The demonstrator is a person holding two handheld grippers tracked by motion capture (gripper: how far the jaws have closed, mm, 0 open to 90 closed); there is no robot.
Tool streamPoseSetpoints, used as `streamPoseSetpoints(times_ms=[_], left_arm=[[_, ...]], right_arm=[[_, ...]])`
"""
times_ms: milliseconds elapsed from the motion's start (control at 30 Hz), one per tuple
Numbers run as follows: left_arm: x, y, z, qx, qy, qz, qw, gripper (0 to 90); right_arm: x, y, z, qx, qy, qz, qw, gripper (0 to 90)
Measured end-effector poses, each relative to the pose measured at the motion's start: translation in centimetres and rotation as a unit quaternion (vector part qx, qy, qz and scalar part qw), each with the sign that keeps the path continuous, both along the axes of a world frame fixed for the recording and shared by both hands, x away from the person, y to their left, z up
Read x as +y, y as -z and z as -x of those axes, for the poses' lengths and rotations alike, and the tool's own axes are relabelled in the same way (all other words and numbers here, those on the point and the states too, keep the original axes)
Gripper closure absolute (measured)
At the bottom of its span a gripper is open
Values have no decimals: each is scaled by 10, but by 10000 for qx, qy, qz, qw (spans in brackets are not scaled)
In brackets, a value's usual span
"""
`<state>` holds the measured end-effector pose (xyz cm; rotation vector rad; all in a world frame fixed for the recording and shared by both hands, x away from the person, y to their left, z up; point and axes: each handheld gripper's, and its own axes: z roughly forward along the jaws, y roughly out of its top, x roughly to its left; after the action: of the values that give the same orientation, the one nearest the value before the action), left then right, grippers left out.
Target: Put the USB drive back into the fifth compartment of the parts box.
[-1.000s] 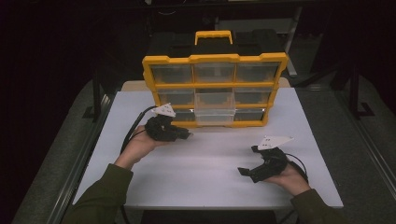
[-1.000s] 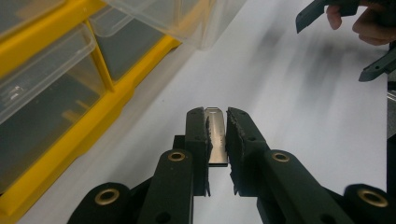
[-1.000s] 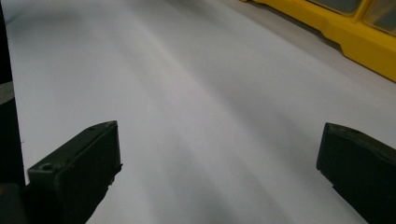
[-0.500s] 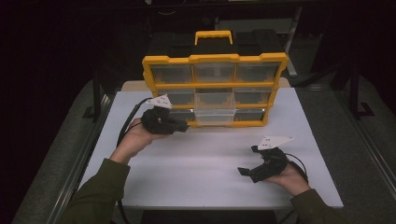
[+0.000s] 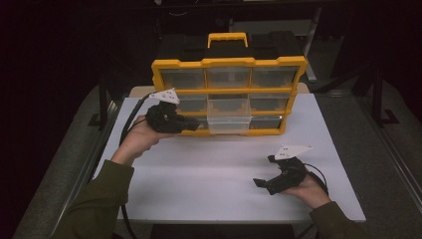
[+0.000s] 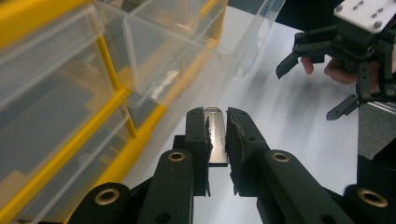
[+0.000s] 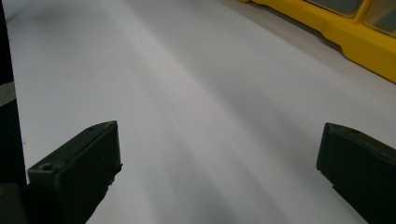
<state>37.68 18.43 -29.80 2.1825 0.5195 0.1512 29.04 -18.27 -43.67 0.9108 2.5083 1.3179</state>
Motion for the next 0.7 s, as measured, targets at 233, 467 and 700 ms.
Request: streamPoseSetpoints(times_ms=[233, 467, 700], left_arm=[[-1, -16, -3, -100, 9, 43, 9999, 793], [-5, -32, -8, -172, 44, 98, 9998, 793], [-14, -42, -16, -208, 53, 176, 9996, 793]], right_arm=[[0, 0, 0, -1, -6, 14, 10000, 0], [0, 0, 0, 1, 4, 7, 10000, 0], [1, 0, 0, 12, -10, 7, 10000, 0]])
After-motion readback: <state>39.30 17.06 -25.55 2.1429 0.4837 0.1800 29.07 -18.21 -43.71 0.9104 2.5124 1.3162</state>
